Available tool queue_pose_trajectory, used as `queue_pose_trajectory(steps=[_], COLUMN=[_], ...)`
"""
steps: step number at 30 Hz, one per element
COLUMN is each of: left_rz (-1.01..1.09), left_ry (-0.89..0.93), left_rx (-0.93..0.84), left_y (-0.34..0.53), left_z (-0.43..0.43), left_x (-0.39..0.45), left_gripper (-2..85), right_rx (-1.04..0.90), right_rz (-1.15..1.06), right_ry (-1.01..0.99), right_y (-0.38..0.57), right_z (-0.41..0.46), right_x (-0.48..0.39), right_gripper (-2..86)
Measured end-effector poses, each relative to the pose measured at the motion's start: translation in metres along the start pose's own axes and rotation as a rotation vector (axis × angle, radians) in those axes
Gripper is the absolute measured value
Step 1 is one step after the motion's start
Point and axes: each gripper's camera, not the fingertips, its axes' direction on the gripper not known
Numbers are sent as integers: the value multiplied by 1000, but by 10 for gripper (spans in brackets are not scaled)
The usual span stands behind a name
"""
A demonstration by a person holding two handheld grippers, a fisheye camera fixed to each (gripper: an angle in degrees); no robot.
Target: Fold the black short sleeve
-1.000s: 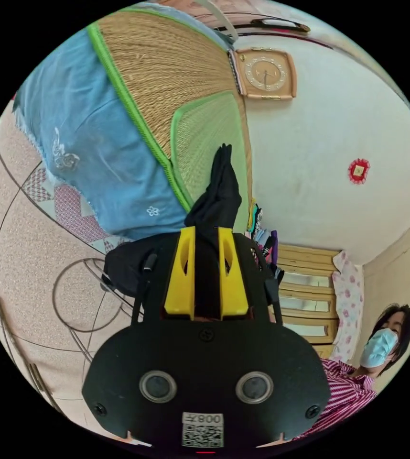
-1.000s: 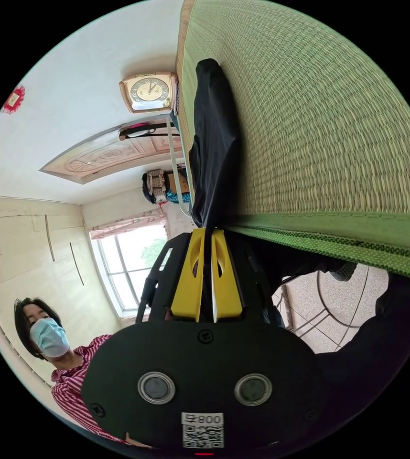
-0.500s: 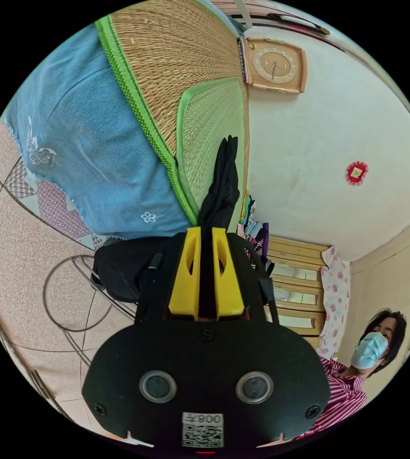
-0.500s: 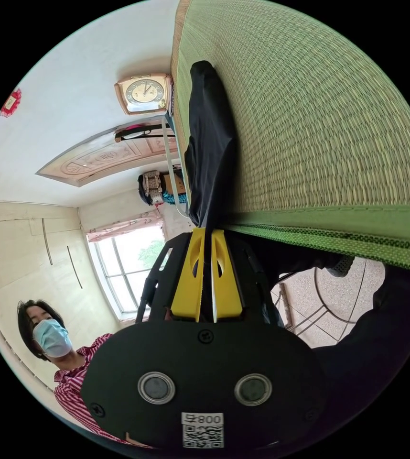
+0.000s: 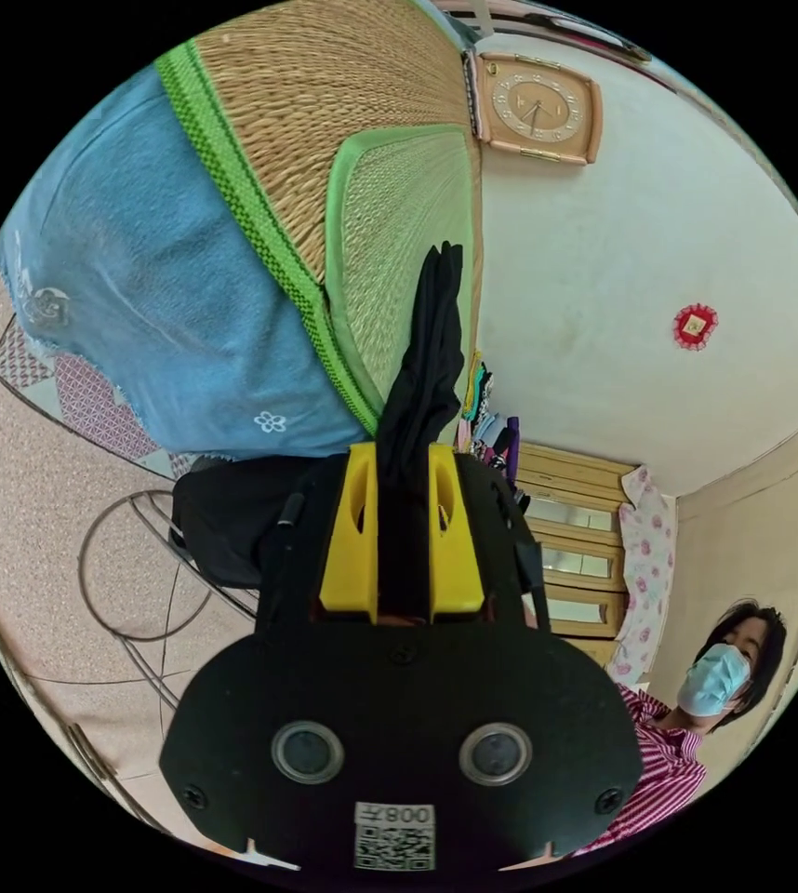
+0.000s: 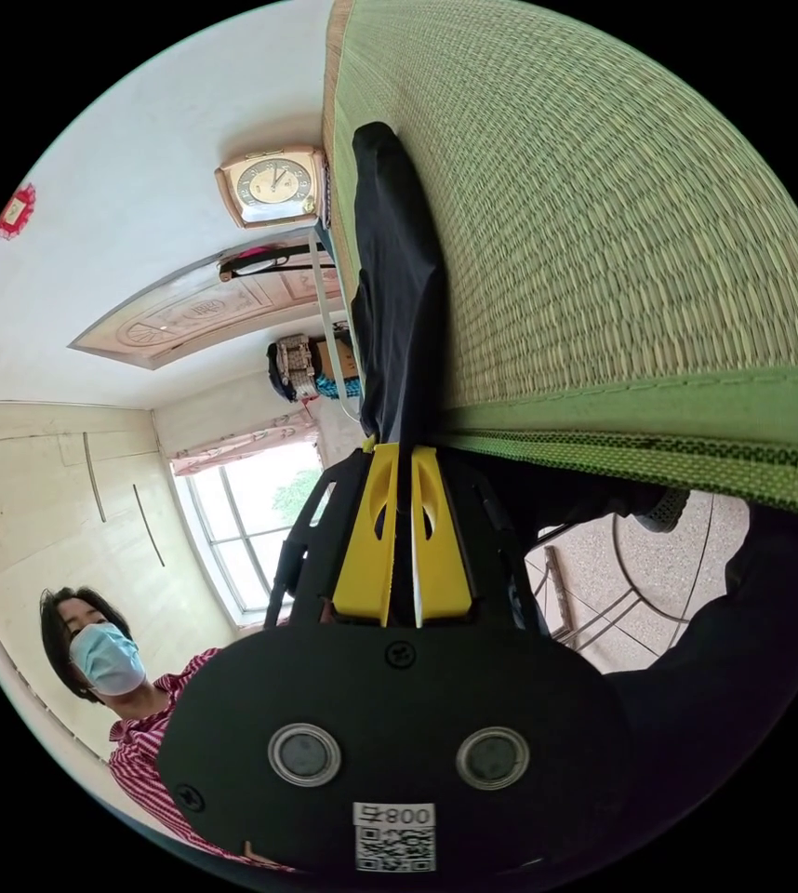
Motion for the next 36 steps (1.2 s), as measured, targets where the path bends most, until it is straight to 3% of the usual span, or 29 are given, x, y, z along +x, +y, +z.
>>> queue_pose_trajectory(steps=[28,36], left_rz=[36,111], left_ry=[-11,90], left_rx=[-7,-2], left_y=[54,101], left_z=[-109,-164], left_x=[1,26], left_gripper=[46,37], right_rx=[-3,-15], right_rz=[-18,-91], right_ry=[-20,-36], right_y=[-29,-19], right_z=[-45,-76], right_x=[53,66], right_gripper=[17,16])
